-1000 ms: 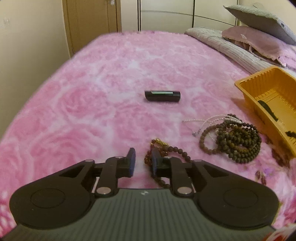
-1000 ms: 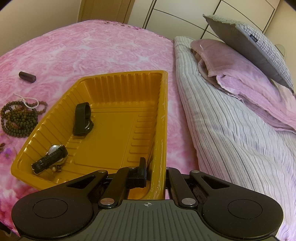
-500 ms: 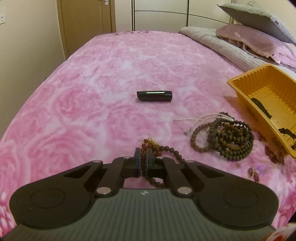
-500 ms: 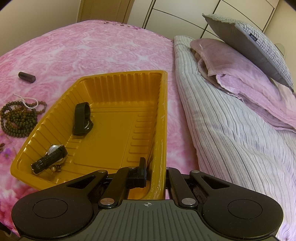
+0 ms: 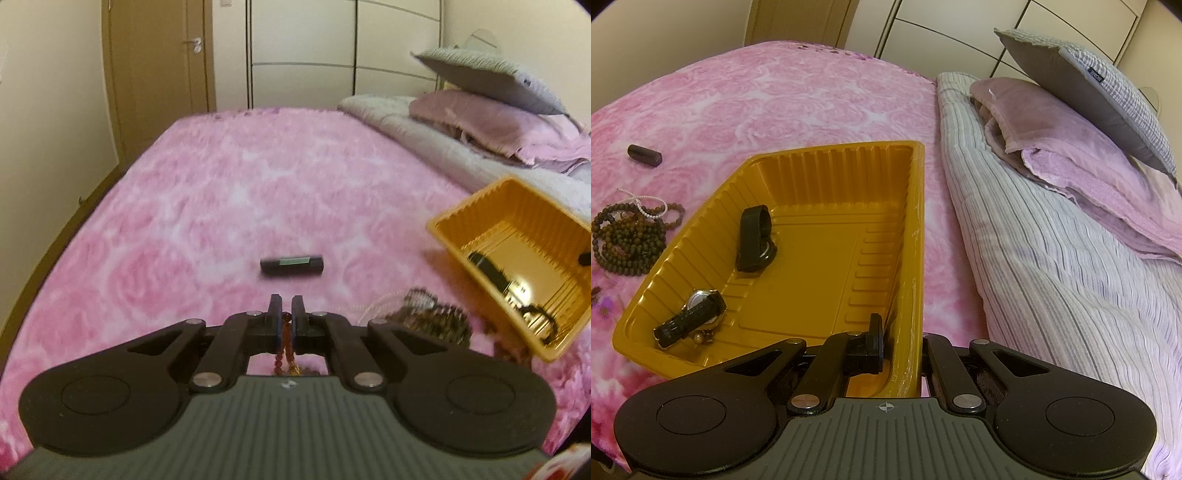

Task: Organize jewelry
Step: 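Carry the amber bracelet over the orange tray and open the left tool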

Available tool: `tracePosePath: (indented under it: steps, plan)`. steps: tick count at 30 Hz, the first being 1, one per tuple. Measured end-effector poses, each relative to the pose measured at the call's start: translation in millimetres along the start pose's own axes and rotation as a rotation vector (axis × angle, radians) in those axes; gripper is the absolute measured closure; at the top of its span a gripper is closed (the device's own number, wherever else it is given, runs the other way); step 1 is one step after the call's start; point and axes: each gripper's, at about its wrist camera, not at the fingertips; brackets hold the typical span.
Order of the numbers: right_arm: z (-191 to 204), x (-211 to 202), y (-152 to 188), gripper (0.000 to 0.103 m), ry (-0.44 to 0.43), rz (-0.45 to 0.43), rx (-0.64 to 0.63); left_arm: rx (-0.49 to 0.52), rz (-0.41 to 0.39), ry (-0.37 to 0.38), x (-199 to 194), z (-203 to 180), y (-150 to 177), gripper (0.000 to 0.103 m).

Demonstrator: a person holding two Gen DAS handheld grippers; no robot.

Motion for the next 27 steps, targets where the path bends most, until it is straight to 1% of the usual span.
tracePosePath:
  steps: [6, 11, 14, 21, 24, 27]
  plan:
    - [0, 0, 0, 0.099, 0.000, -0.001, 0.000, 0.038, -0.029, 0.041, -7, -11, -21, 0.100]
    - [-1, -1, 0, 0.099, -0.002, -0.004, 0.005, 0.074, -0.035, 0.112, -3, -36, -31, 0.100]
    - [-1, -1, 0, 0.099, -0.003, -0.004, 0.005, 0.101, -0.029, 0.179, 7, -60, -36, 0.100]
    - [-1, -1, -2, 0.099, -0.006, -0.007, -0.001, 0.142, -0.018, 0.369, 42, -128, -47, 0.099]
    - [-1, -1, -2, 0.099, -0.006, -0.008, 0.000, 0.160, -0.017, 0.438, 58, -156, -53, 0.100]
    - [-1, -2, -2, 0.099, -0.007, -0.010, 0.003, 0.163, 0.001, 0.491, 75, -176, -56, 0.099]
Point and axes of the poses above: each gripper's, at about its wrist camera, not at the fingertips, and x roughly the way its jaws point, z to its left, y to its underside, and after that the axes turned 13 degrees about y, right-handed
